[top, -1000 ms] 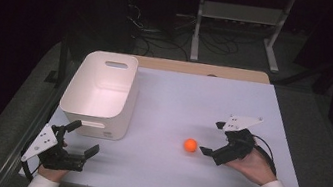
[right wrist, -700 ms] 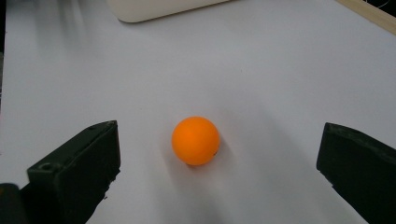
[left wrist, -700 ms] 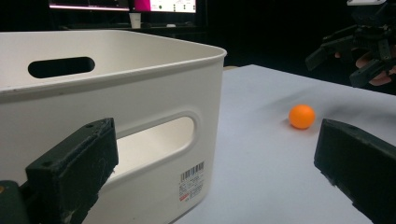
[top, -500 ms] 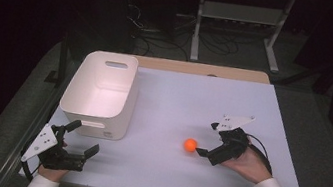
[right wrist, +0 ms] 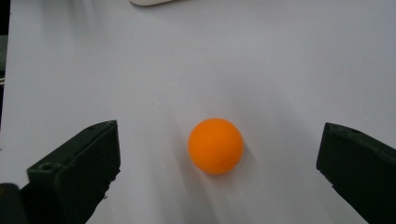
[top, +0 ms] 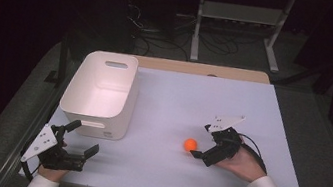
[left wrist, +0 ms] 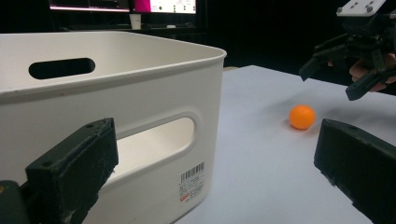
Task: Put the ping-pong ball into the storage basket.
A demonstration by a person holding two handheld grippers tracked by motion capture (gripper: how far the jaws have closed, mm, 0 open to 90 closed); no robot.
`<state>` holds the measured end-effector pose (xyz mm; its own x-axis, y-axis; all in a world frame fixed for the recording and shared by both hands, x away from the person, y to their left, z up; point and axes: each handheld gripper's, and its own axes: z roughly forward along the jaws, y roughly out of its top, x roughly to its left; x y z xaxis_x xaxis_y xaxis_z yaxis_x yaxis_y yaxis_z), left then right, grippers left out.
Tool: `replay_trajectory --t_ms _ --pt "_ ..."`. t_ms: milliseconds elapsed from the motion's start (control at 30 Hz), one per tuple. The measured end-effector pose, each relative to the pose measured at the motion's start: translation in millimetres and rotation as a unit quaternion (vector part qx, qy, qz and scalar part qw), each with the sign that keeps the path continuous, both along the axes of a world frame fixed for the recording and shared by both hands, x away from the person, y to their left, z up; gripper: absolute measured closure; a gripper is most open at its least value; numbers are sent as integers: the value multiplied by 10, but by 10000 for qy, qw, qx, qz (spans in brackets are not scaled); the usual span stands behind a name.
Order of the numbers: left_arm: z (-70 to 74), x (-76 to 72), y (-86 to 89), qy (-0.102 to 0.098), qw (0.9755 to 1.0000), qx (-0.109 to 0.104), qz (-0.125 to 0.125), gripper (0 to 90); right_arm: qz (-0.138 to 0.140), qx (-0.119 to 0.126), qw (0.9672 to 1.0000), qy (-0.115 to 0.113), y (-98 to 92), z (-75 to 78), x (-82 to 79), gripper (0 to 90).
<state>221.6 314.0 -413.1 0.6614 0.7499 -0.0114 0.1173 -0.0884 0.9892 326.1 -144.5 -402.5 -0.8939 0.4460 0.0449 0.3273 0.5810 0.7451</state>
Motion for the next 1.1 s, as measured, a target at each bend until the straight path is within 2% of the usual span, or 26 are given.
replay_trajectory --t_ms 33,400,1100 --pt "1 0 0 -1 10000 1 0 0 45 -105 9999 -63 11 -17 13 0" --pt "0 0 -4 7 10000 1 -12 0 157 -194 9997 -34 90 -57 44 0" --pt "-2 2 -2 14 10000 -6 -23 0 253 -531 9982 148 211 -250 147 0"
